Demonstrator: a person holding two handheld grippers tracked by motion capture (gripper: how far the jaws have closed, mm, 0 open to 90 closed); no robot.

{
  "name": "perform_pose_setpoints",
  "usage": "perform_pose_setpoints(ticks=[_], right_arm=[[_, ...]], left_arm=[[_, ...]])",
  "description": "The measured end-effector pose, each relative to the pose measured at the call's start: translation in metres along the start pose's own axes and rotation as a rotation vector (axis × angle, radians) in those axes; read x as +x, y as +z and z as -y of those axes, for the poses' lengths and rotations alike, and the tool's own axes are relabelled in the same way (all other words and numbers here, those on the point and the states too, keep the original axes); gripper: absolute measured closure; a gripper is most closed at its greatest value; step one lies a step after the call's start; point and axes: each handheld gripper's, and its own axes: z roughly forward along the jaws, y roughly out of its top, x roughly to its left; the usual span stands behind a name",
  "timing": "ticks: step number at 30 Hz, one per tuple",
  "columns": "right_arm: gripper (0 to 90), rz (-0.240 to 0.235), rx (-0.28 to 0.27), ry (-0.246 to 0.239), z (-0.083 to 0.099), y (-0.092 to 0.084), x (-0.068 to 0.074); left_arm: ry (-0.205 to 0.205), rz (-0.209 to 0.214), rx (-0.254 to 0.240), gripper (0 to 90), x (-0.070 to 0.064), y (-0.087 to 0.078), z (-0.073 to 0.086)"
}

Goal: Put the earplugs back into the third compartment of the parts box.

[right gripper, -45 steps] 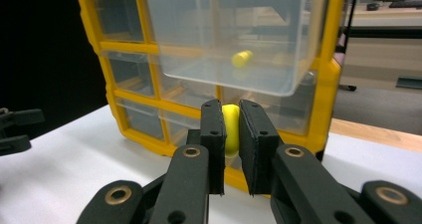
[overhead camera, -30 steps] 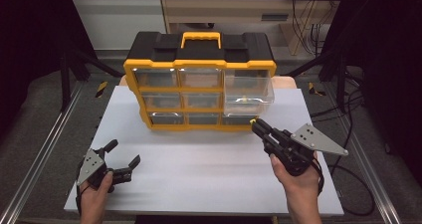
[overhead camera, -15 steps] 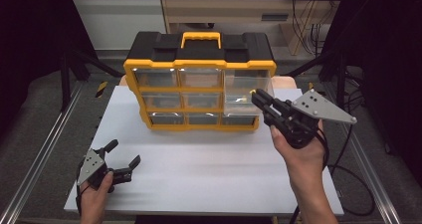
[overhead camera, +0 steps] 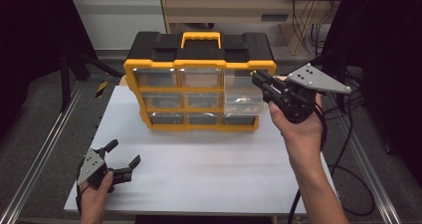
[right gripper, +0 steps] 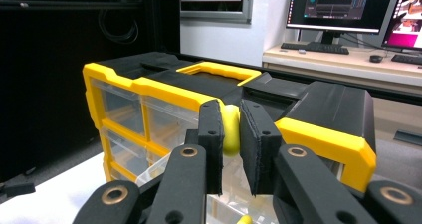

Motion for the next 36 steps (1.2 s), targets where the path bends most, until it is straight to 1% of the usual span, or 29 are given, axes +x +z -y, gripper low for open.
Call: perform_pose_setpoints(ticks=[4,7,13,24,28,33,36], right_arm=[[78.4,0.009,0.027,-0.002,0.001,0.01,-0.002],[76.6,0.006,0.04,-0.007,0.002,0.014,-0.003],[74.5,0.018,0.021,-0.006,0.001,0.012,-0.003],[69.2,0.026,0.02,0.002,0.001,0.01,-0.002],[64.7,0.035,0.02,0.003,0.002,0.01,-0.002],[53.5,0.043,0.022,0.019,0.004,0.011,-0.001],[47.7,0.055,0.031,0.012,0.005,0.012,-0.001]], left_arm=[[0.0,-0.001,0.002,1.0,0.0,0.0,0.0],[-0.002,-0.001,0.0,1.0,0.001,0.0,0.0],[-0.002,-0.002,0.001,1.0,0.001,0.0,0.0],[-0.001,-0.003,0.001,1.0,0.001,0.0,0.0],[-0.002,-0.005,0.001,1.1,0.002,-0.001,0.0],[0.001,-0.003,0.002,1.0,0.001,-0.001,0.0],[0.001,-0.003,0.003,1.0,0.001,0.0,0.0]])
